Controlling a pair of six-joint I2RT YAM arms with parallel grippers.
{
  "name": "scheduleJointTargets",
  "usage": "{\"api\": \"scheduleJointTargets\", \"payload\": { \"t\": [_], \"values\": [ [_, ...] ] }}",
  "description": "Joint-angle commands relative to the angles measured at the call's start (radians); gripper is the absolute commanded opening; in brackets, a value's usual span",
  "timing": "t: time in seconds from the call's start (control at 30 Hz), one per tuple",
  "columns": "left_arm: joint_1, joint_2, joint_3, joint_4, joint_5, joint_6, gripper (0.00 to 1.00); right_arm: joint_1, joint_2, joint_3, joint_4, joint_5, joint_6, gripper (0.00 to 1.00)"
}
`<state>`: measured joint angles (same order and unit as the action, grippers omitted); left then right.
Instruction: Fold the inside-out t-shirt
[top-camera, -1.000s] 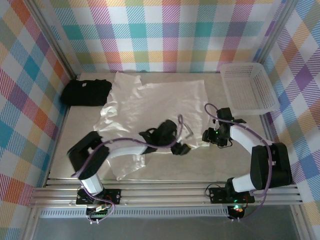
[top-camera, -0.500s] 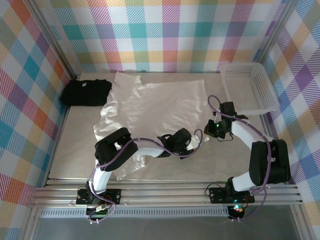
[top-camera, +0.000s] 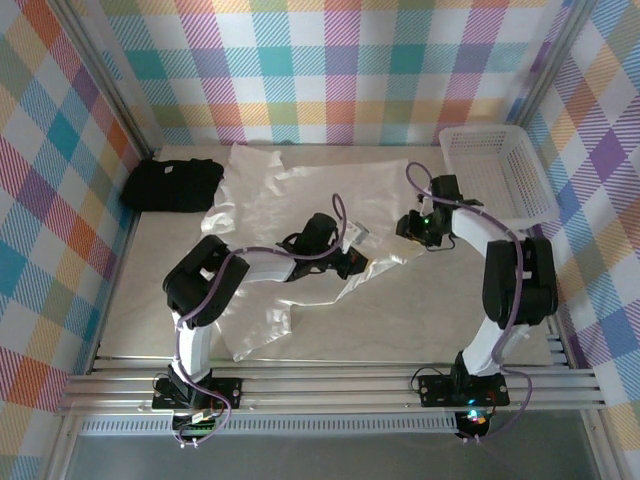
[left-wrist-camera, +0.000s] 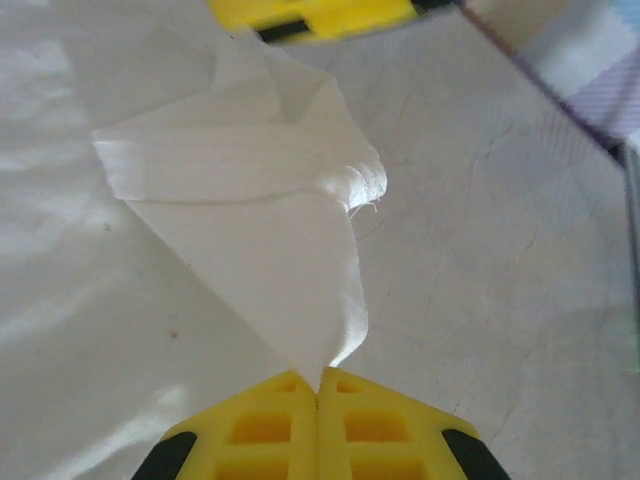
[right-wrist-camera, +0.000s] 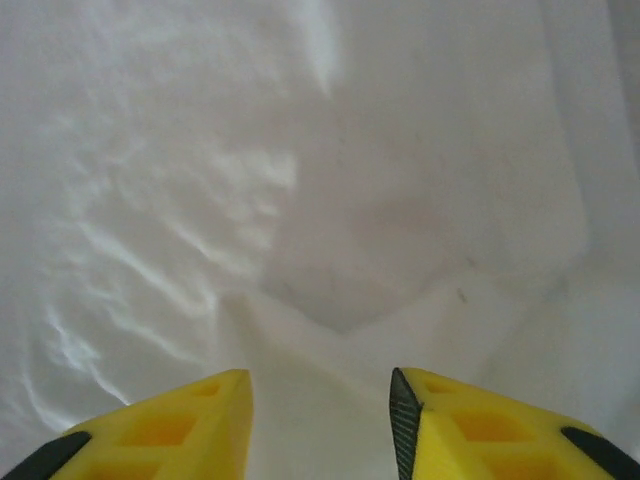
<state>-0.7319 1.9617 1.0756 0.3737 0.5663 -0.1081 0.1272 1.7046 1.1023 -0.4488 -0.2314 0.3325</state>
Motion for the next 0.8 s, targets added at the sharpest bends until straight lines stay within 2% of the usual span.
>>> {"api": "scheduleJointTargets", "payload": {
  "t": [0.0, 0.1, 0.17, 0.33, 0.47, 0.57, 0.7, 0.77],
  "values": [
    [0.001, 0.028, -0.014, 0.042, 0.11, -0.087, 0.0, 0.037, -0.15, -0.091, -0.022, 0.074, -0.044, 0.45],
    [0.002, 0.033, -0.015, 0.037, 0.111, -0.088, 0.0, 0.107, -0.235, -0.184, -0.003, 0.099, -0.054, 0.49],
    [0.002, 0.037, -0.013, 0.037, 0.112, -0.091, 0.0, 0.138, -0.236, -0.193, -0.003, 0.113, -0.056, 0.51],
    [0.002, 0.049, -0.006, 0.039, 0.106, -0.093, 0.0, 0.184, -0.134, -0.138, -0.029, 0.118, -0.071, 0.53],
    [0.002, 0.045, -0.011, 0.037, 0.105, -0.092, 0.0, 0.195, -0.072, -0.098, -0.059, 0.198, -0.075, 0.51],
    [0.002, 0.042, -0.015, 0.036, 0.105, -0.091, 0.0, 0.194, -0.06, -0.081, -0.056, 0.251, -0.087, 0.41],
    [0.002, 0.044, -0.019, 0.031, 0.106, -0.087, 0.0, 0.181, -0.039, -0.051, -0.062, 0.288, -0.101, 0.2],
    [0.003, 0.046, -0.018, 0.024, 0.105, -0.082, 0.0, 0.155, -0.037, -0.044, -0.071, 0.29, -0.102, 0.13]
  ]
}}
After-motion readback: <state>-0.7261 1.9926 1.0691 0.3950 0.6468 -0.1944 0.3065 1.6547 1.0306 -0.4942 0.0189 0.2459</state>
